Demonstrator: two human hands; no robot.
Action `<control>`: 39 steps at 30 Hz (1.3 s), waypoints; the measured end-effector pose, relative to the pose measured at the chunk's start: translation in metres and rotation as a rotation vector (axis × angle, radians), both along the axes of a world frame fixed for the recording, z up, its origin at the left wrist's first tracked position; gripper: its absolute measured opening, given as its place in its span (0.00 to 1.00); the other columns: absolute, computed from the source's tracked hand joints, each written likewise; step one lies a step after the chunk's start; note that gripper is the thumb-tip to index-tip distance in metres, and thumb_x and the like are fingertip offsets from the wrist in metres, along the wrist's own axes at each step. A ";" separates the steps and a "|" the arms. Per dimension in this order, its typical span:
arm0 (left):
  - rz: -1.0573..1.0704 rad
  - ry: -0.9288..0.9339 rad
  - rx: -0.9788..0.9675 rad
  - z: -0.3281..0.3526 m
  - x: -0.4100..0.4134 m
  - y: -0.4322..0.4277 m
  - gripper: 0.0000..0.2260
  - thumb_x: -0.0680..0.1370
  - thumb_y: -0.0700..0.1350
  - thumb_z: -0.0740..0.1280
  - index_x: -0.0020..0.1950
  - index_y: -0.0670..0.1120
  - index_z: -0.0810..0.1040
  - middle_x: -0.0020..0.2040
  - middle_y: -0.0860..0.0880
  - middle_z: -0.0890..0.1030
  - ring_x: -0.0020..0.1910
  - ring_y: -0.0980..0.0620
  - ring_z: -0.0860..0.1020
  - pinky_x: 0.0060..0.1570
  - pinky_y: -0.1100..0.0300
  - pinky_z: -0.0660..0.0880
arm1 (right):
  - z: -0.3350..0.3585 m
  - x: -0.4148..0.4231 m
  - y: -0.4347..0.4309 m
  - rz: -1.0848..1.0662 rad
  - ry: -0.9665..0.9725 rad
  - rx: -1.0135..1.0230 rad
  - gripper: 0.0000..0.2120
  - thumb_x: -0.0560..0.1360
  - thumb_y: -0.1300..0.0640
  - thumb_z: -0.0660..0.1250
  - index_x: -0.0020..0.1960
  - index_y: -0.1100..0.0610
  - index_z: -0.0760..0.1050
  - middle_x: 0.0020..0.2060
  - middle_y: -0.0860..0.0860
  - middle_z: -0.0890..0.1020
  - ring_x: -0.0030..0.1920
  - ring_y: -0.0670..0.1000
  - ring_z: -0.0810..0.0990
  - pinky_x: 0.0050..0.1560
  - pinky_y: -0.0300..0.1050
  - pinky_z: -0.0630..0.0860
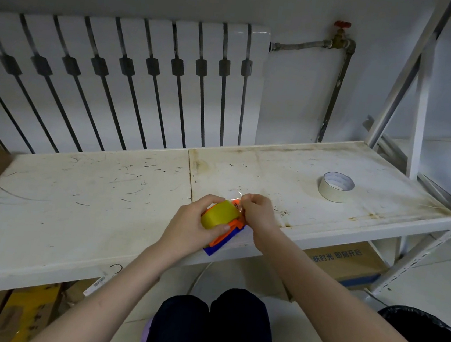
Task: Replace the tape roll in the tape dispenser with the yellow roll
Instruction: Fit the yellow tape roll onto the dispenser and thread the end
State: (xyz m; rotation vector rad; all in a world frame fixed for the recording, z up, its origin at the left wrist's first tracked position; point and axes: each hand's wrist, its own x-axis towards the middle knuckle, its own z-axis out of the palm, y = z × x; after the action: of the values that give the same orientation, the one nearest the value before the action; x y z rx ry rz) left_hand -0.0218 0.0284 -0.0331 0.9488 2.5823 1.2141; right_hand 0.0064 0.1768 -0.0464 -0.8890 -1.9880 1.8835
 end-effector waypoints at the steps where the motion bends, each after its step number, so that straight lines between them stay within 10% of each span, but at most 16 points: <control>1: -0.002 0.005 -0.010 -0.001 0.000 0.000 0.23 0.70 0.54 0.72 0.63 0.57 0.72 0.54 0.53 0.80 0.49 0.52 0.78 0.44 0.58 0.78 | -0.002 0.001 -0.002 -0.019 0.015 0.043 0.12 0.78 0.61 0.54 0.37 0.60 0.69 0.32 0.56 0.71 0.32 0.51 0.69 0.32 0.43 0.68; 24: 0.034 -0.142 -0.095 0.010 -0.023 0.003 0.13 0.69 0.51 0.71 0.49 0.48 0.75 0.32 0.54 0.72 0.31 0.54 0.69 0.32 0.61 0.68 | 0.030 0.022 -0.039 0.141 0.422 0.645 0.09 0.78 0.65 0.56 0.43 0.54 0.68 0.35 0.42 0.72 0.36 0.42 0.70 0.38 0.31 0.67; 28: -0.010 -0.169 -0.130 0.015 -0.022 0.001 0.16 0.70 0.52 0.72 0.54 0.51 0.74 0.40 0.54 0.76 0.36 0.57 0.73 0.32 0.64 0.68 | 0.032 0.020 -0.035 0.043 0.411 0.429 0.08 0.78 0.64 0.56 0.44 0.54 0.69 0.36 0.45 0.74 0.36 0.45 0.73 0.39 0.38 0.73; 32: -0.024 -0.085 -0.112 0.003 -0.019 -0.004 0.25 0.71 0.54 0.71 0.66 0.52 0.72 0.61 0.49 0.78 0.57 0.50 0.76 0.52 0.57 0.76 | 0.043 0.011 -0.021 0.042 0.300 0.124 0.07 0.78 0.64 0.56 0.46 0.60 0.72 0.36 0.50 0.75 0.36 0.46 0.74 0.39 0.37 0.75; 39: 0.042 -0.038 -0.093 -0.015 -0.004 -0.014 0.45 0.65 0.51 0.77 0.76 0.52 0.55 0.72 0.48 0.68 0.69 0.46 0.69 0.64 0.52 0.70 | 0.052 0.005 -0.023 0.257 0.289 0.094 0.10 0.79 0.64 0.57 0.40 0.58 0.71 0.33 0.51 0.74 0.34 0.46 0.74 0.37 0.36 0.75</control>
State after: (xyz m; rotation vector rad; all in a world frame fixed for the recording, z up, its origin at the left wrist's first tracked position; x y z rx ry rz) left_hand -0.0260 0.0141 -0.0480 0.8498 2.6163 1.1002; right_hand 0.0112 0.1537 0.0059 -0.3246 -2.0640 1.9004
